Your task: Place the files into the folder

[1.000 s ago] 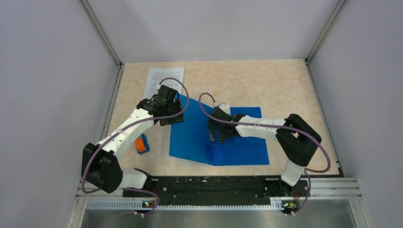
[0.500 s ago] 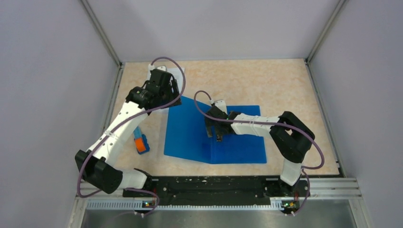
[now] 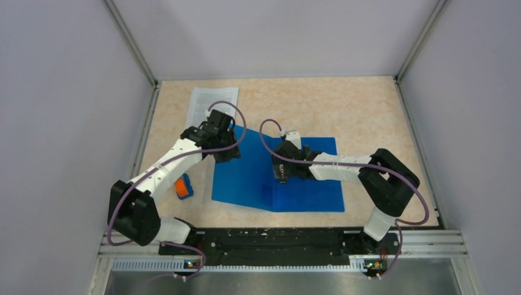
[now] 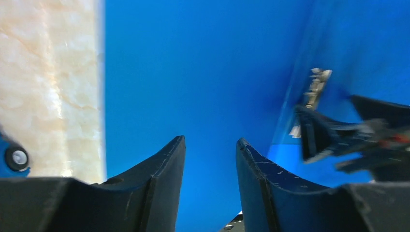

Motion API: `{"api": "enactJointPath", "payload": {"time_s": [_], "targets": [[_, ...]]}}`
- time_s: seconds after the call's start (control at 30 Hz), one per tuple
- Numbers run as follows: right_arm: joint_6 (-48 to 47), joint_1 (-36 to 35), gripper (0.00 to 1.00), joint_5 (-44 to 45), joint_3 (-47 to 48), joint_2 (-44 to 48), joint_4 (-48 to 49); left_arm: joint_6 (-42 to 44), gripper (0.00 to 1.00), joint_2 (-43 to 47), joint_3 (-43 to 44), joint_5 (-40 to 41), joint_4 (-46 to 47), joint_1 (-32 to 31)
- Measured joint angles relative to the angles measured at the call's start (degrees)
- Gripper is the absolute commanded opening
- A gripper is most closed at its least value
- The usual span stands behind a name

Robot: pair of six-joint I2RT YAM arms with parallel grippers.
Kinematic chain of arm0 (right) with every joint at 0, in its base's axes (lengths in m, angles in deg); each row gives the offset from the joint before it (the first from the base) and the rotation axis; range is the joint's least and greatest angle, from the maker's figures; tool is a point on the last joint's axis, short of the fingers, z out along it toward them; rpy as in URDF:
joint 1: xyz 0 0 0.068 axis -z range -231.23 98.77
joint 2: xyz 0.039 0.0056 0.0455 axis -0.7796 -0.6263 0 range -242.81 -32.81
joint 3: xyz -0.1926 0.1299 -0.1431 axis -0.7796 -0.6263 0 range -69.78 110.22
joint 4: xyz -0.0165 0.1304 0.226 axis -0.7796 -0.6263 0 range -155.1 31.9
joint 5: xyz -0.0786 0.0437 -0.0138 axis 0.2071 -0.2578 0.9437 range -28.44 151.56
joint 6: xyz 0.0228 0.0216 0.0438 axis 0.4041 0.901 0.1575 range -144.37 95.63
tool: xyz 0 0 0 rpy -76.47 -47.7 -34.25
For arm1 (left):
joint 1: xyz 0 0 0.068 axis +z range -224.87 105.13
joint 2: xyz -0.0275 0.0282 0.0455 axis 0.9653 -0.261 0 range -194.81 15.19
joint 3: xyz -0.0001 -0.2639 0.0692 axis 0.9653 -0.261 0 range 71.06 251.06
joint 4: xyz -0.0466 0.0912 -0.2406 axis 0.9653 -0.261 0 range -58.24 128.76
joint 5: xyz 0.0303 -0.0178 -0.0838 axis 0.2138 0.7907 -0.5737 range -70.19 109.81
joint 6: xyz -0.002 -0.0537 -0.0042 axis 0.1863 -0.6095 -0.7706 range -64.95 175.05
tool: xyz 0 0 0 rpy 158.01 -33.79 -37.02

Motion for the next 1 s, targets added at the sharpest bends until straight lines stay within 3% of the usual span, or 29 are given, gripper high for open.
{"api": "enactJointPath", "payload": {"time_s": [0.13,0.5,0.63,0.83,1.0], "targets": [[-1.1,2.2,0.90,-1.3,-3.9,3.4,1.2,-2.4,0.47,-2.6,-7.4,-0.3,3.0,-1.1],[-3.3,3.2,0.53,-6.3,-9.1,7.8,5.1,-9.3,0.44,-10.4,-15.7,4.3,11.3,-7.8],[-3.5,3.4,0.50,-8.1,-10.1,8.3,7.0,-13.5,0.44,-10.9,-16.0,9.2,11.8,-11.1],[-3.7,3.8,0.61,-11.6,-11.5,10.6,6.3,-18.9,0.44,-10.9,-16.2,15.6,11.0,-15.2],[-3.6,3.8,0.63,-14.3,-11.3,13.8,0.1,-21.9,0.44,-10.8,-16.3,17.0,10.4,-15.8]]}}
